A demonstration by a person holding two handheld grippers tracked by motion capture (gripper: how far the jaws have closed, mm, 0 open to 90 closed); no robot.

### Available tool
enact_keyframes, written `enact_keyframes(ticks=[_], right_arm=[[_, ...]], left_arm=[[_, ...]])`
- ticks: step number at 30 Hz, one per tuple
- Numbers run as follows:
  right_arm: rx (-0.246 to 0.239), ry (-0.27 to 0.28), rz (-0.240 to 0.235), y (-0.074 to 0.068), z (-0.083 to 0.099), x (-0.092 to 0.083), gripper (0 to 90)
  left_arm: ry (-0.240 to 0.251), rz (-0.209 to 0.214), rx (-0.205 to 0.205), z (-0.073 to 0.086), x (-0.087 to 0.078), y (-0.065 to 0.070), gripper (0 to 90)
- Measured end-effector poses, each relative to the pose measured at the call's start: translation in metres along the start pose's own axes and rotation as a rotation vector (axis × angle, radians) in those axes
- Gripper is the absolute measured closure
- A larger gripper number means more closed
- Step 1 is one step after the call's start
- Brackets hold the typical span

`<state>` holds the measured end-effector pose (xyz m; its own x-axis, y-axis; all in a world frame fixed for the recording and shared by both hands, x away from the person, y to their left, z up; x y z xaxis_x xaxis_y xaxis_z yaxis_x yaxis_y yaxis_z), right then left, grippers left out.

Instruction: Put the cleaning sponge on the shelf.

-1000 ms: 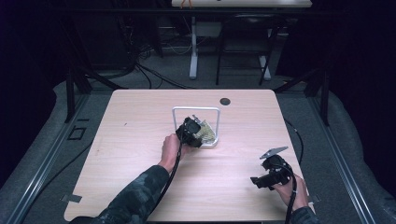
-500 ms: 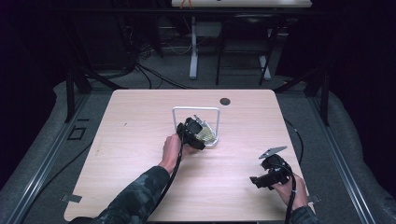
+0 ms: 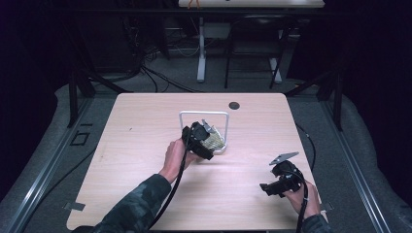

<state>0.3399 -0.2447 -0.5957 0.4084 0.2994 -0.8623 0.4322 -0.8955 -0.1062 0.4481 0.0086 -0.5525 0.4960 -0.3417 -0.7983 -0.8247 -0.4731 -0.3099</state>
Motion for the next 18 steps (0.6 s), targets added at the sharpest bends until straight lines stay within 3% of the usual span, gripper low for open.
enact_keyframes(ticks=[11, 18], right_arm=[[-0.007, -0.003, 0.006, 0.000, 0.000, 0.000, 13.2], [-0.002, -0.006, 0.009, 0.000, 0.000, 0.000, 13.2]], left_arm=[[0.037, 0.019, -0.002, 0.016, -0.037, 0.006, 10.9], [0.047, 0.005, -0.026, 0.043, -0.063, 0.004, 9.1]])
Point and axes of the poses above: each handheld gripper's, and its own axes: x roughly forward along the jaws, z roughly out of its underside, y roughly to its right, the point moved 7 cm from there along x, roughly forward along the jaws, and after that the axes turned 12 degrees about x, right-handed, at the moved point
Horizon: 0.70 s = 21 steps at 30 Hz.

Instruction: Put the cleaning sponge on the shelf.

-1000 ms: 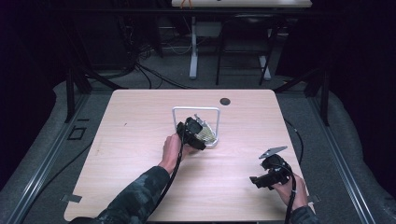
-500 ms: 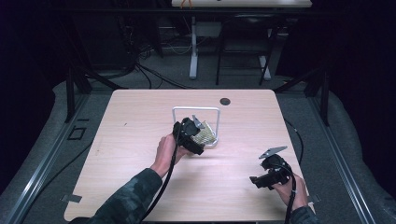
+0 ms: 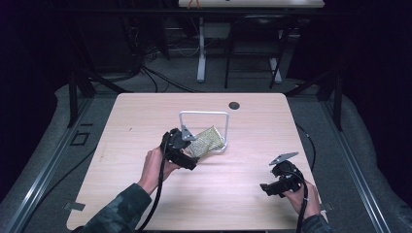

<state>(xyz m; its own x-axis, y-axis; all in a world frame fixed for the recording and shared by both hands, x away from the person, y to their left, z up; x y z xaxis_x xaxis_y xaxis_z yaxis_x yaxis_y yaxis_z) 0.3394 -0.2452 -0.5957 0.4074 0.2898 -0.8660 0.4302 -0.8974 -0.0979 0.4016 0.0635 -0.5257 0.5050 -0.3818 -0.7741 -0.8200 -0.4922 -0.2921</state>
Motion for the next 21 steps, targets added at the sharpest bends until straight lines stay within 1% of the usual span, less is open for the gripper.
enact_keyframes(ticks=[1, 5, 6, 7, 11, 12, 13, 16, 17, 18, 19, 21], right_arm=[[0.000, 0.000, 0.000, 0.000, 0.000, 0.000, 13.2], [-0.005, 0.000, 0.004, 0.000, 0.000, 0.000, 13.3], [-0.003, -0.001, 0.002, 0.000, 0.000, 0.000, 13.3], [0.000, -0.003, 0.002, -0.001, 0.000, 0.000, 13.3], [0.002, -0.004, 0.005, -0.001, 0.000, 0.000, 13.4], [0.000, -0.005, 0.007, -0.001, 0.001, 0.000, 13.5], [0.000, -0.005, 0.007, -0.001, 0.001, 0.000, 13.5], [0.003, -0.009, 0.009, -0.001, 0.001, 0.000, 13.6], [0.003, -0.009, 0.009, -0.001, 0.001, 0.000, 13.6], [0.005, -0.012, 0.008, -0.001, 0.001, 0.000, 13.6], [0.005, -0.012, 0.008, -0.001, 0.001, 0.000, 13.6], [-0.001, -0.011, 0.011, -0.001, 0.001, 0.001, 13.6]], left_arm=[[0.000, 0.000, 0.000, 0.000, 0.000, 0.000, 9.0], [-0.006, -0.008, -0.012, 0.014, -0.011, -0.002, 7.8], [-0.012, -0.009, -0.020, 0.021, -0.016, -0.002, 6.8], [-0.012, -0.009, -0.020, 0.021, -0.016, -0.002, 6.2], [-0.019, -0.012, -0.041, 0.037, -0.023, -0.002, 4.2], [-0.024, -0.017, -0.049, 0.045, -0.026, -0.003, 3.7], [-0.024, -0.017, -0.049, 0.045, -0.026, -0.003, 3.3], [-0.031, -0.020, -0.080, 0.060, -0.029, -0.003, 2.5], [-0.032, -0.014, -0.091, 0.064, -0.030, -0.003, 2.5], [-0.040, -0.018, -0.107, 0.074, -0.031, -0.003, 2.2], [-0.040, -0.018, -0.107, 0.074, -0.031, -0.003, 1.7], [-0.053, -0.015, -0.128, 0.086, -0.031, -0.003, 1.5]])
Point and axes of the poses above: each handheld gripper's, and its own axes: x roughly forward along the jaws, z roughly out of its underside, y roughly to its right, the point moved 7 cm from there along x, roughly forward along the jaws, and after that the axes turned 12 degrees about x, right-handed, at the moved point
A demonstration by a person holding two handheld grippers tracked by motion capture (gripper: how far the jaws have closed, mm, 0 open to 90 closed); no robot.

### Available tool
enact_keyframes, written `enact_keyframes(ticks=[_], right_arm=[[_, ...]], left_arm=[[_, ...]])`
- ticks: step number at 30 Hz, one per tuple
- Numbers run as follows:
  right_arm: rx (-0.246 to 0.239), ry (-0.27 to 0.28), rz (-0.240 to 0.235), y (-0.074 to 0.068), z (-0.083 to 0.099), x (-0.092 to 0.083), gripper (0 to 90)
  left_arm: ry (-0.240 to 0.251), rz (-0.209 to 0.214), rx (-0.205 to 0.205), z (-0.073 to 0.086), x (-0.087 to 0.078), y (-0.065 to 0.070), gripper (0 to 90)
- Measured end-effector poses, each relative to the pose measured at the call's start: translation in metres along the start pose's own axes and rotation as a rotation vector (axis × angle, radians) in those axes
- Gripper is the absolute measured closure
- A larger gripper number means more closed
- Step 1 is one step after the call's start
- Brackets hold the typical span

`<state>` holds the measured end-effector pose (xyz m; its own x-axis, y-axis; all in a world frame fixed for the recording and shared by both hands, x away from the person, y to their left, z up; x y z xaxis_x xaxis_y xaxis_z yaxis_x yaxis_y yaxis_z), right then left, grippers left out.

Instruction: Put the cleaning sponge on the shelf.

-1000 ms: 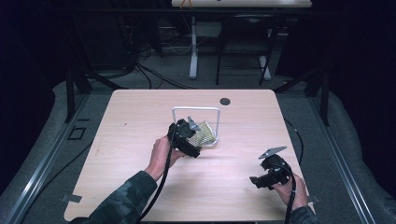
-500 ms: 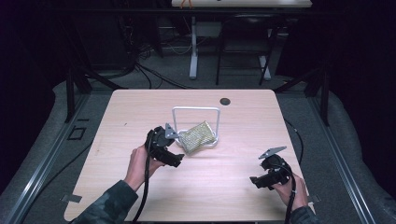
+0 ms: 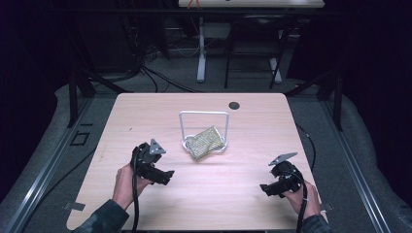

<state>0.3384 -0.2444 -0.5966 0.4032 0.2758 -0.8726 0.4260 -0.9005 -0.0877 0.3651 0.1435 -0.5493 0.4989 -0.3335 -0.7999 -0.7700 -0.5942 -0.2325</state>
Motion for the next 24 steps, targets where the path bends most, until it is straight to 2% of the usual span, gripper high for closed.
enact_keyframes(ticks=[1, 2, 5, 6, 7, 8, 10, 20, 24], right_arm=[[0.000, 0.000, 0.001, 0.000, 0.000, 0.000, 13.7], [0.000, 0.000, 0.001, 0.000, 0.000, 0.000, 13.7], [0.000, 0.002, -0.002, 0.000, 0.000, 0.000, 13.7], [0.000, 0.002, -0.002, 0.000, 0.000, 0.000, 13.7], [0.004, 0.000, -0.002, 0.000, 0.001, 0.000, 13.7], [0.004, 0.000, -0.002, 0.000, 0.001, 0.000, 13.7], [0.002, 0.000, -0.002, 0.001, 0.000, 0.001, 13.7], [0.001, -0.016, -0.005, 0.001, 0.001, 0.004, 13.9], [0.006, -0.001, -0.012, 0.000, 0.000, 0.002, 13.9]], left_arm=[[-0.012, 0.001, -0.016, 0.009, 0.001, 0.000, 0.4], [-0.012, 0.001, -0.016, 0.009, 0.001, 0.000, 0.1], [-0.048, 0.009, -0.037, 0.029, 0.004, 0.000, 0.1], [-0.048, 0.009, -0.037, 0.029, 0.004, 0.000, 0.0], [-0.058, 0.010, -0.055, 0.036, 0.006, -0.002, 0.0], [-0.058, 0.010, -0.055, 0.036, 0.006, -0.002, 0.0], [-0.056, 0.019, -0.080, 0.042, 0.007, -0.002, 0.0], [-0.062, 0.039, -0.081, 0.044, 0.016, 0.001, 0.0], [-0.052, 0.052, -0.073, 0.042, 0.018, 0.002, 0.0]])
Point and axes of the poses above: each handheld gripper's, and its own axes: x roughly forward along the jaws, z roughly out of its underside, y roughly to its right, the point moved 7 cm from there along x, roughly forward along the jaws, and after that the axes turned 12 degrees about x, right-handed, at the moved point
